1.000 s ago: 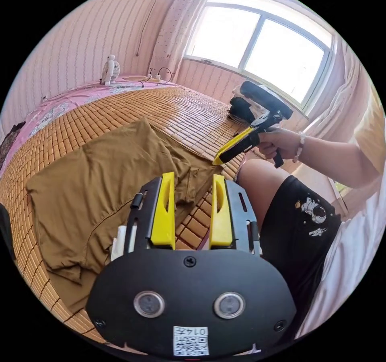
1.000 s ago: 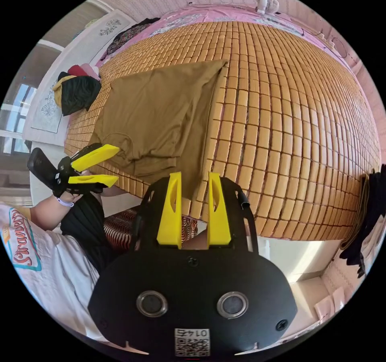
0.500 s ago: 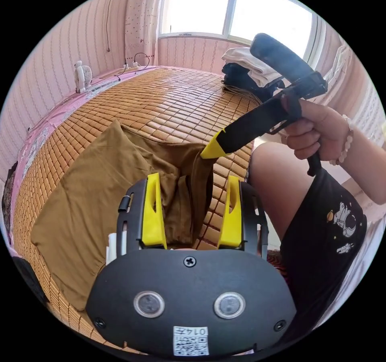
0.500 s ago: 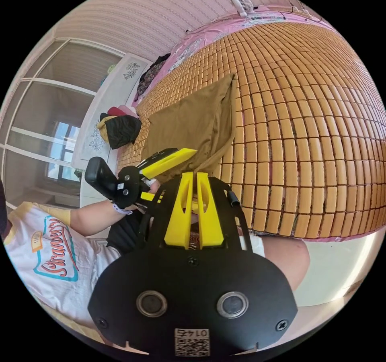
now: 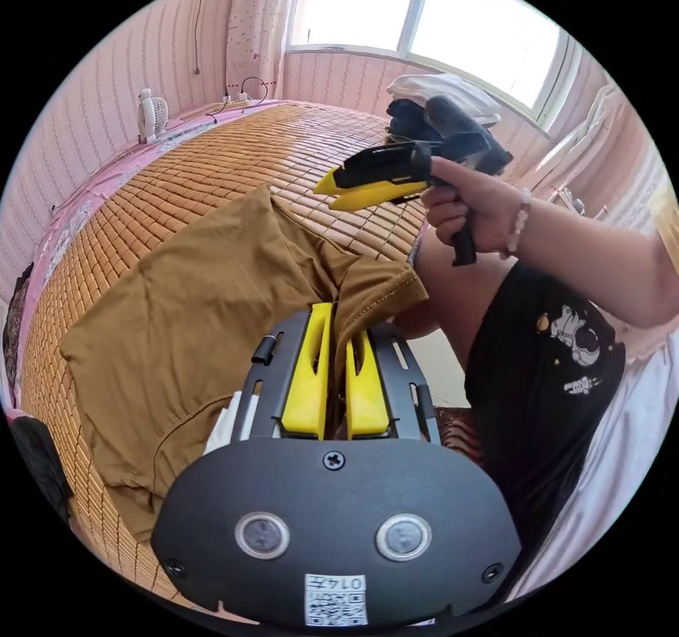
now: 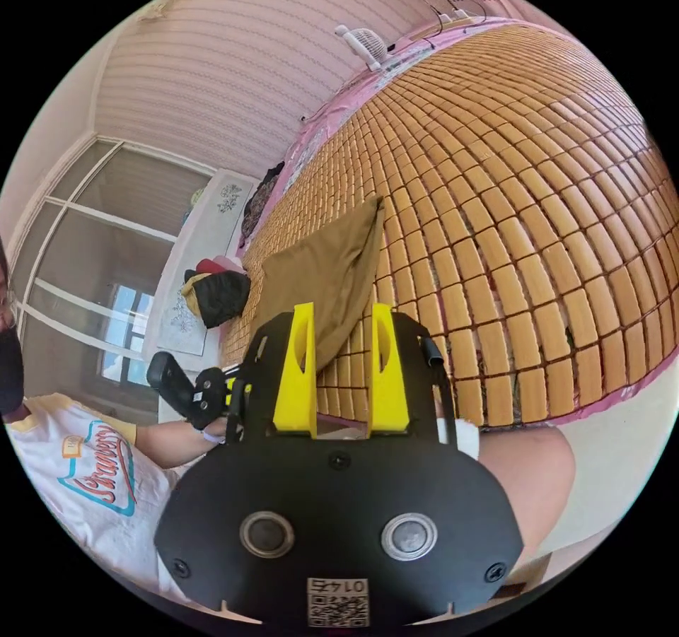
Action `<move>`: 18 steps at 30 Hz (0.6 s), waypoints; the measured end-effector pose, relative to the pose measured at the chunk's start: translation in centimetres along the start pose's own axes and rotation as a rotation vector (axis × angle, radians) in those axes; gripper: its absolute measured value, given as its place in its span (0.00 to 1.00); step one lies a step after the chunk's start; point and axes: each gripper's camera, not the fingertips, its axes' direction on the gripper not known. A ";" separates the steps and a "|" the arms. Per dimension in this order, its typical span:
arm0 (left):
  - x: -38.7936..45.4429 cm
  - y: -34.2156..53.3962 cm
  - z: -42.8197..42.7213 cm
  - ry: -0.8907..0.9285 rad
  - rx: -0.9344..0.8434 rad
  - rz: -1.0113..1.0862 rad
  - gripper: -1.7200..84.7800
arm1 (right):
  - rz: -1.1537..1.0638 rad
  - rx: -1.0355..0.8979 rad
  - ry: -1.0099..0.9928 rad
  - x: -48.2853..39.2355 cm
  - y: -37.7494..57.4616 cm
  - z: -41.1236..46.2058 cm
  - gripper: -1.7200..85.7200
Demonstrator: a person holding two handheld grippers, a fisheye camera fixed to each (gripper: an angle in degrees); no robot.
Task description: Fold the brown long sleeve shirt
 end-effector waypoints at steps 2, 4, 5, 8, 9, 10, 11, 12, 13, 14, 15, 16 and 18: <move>0.8 1.3 -1.3 -0.007 0.011 0.051 0.04 | 0.037 0.075 0.012 1.1 -0.7 0.3 0.17; 1.4 2.4 -2.5 -0.012 0.018 0.094 0.04 | 0.050 0.111 0.019 1.9 -1.1 0.8 0.17; 1.6 3.1 -3.3 -0.013 0.024 0.110 0.04 | 0.087 0.119 0.008 2.6 -1.2 1.2 0.16; 1.4 4.2 -4.7 -0.013 0.036 0.109 0.03 | 0.130 0.106 -0.023 3.5 -0.9 1.8 0.06; 1.3 4.5 -5.3 -0.019 0.047 0.110 0.03 | 0.138 0.098 -0.008 3.6 -0.8 1.8 0.05; 1.3 4.6 -5.7 -0.023 0.054 0.111 0.03 | 0.129 0.091 -0.006 3.5 -0.4 1.6 0.04; 1.3 4.6 -6.4 -0.027 0.068 0.118 0.03 | 0.122 0.100 -0.022 3.5 0.1 0.9 0.04; 1.4 4.6 -7.4 -0.027 0.094 0.131 0.02 | 0.121 0.112 -0.027 3.4 0.3 0.4 0.04; 1.4 4.5 -7.9 -0.029 0.113 0.137 0.02 | 0.116 0.134 -0.040 3.2 0.8 -0.9 0.03; 1.6 4.5 -9.1 -0.039 0.156 0.138 0.02 | 0.103 0.158 -0.044 2.7 1.3 -2.4 0.03; 1.6 4.4 -10.2 -0.047 0.195 0.123 0.02 | 0.091 0.173 -0.037 2.3 1.5 -3.2 0.03; 1.5 4.5 -10.6 -0.046 0.214 0.111 0.02 | 0.060 0.197 -0.023 1.3 1.9 -4.7 0.03; 0.6 4.7 -12.5 -0.019 0.292 0.020 0.02 | 0.001 0.222 -0.014 -0.6 2.1 -6.7 0.03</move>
